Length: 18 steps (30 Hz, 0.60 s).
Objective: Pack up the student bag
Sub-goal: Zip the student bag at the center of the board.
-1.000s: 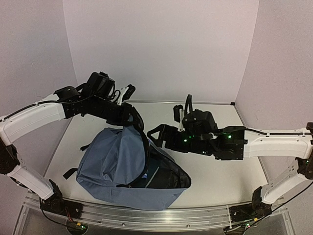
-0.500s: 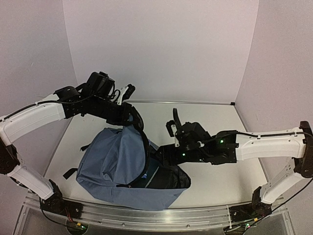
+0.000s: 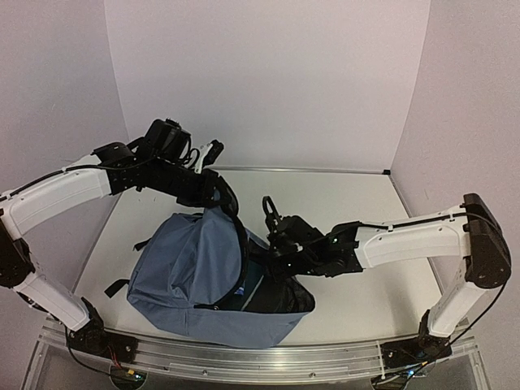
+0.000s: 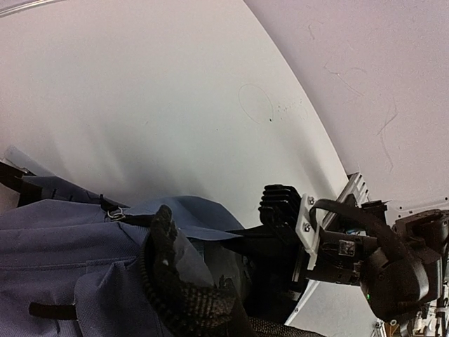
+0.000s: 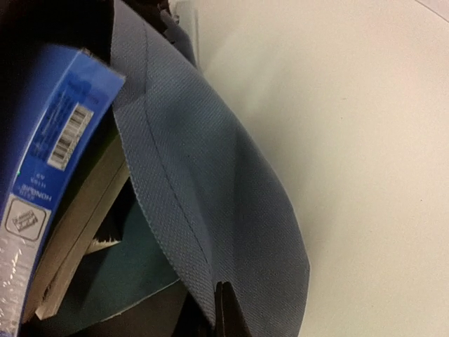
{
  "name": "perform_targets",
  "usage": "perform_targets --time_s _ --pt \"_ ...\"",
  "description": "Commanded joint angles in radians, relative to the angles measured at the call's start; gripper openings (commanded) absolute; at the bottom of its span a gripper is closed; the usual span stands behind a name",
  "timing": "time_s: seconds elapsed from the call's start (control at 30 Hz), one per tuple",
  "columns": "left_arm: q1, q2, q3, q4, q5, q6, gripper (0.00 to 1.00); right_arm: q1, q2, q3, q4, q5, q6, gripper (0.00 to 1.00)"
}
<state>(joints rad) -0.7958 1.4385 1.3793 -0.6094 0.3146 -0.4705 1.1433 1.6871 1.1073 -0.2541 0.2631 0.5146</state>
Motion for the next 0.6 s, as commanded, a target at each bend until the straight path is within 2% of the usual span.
perform_targets --time_s 0.0,0.2,0.33,0.4,0.43,0.47,0.53,0.57 --pt "0.051 0.03 0.099 0.067 0.043 0.035 0.0 -0.074 0.013 0.048 0.099 0.04 0.088 0.0" --pt "0.12 0.152 0.215 0.055 0.125 0.078 0.0 -0.182 0.048 0.061 0.284 -0.081 0.129 0.0" --pt "0.128 0.245 0.283 0.04 0.16 0.107 0.0 -0.215 0.098 0.114 0.303 -0.098 0.11 0.0" --pt "0.128 0.276 0.306 0.028 0.184 0.108 0.0 -0.227 0.093 0.122 0.303 -0.096 0.1 0.04" --pt "0.128 0.288 0.314 0.019 0.194 0.108 0.04 -0.233 0.083 0.119 0.302 -0.086 0.095 0.1" --pt "0.128 0.295 0.32 0.007 0.205 0.105 0.13 -0.238 0.062 0.106 0.3 -0.076 0.089 0.21" --pt "0.128 0.287 0.306 -0.002 0.21 0.098 0.37 -0.25 0.01 0.07 0.288 -0.046 0.081 0.43" --pt "0.129 0.268 0.283 0.002 0.203 0.094 0.49 -0.257 -0.023 0.046 0.275 -0.022 0.078 0.48"
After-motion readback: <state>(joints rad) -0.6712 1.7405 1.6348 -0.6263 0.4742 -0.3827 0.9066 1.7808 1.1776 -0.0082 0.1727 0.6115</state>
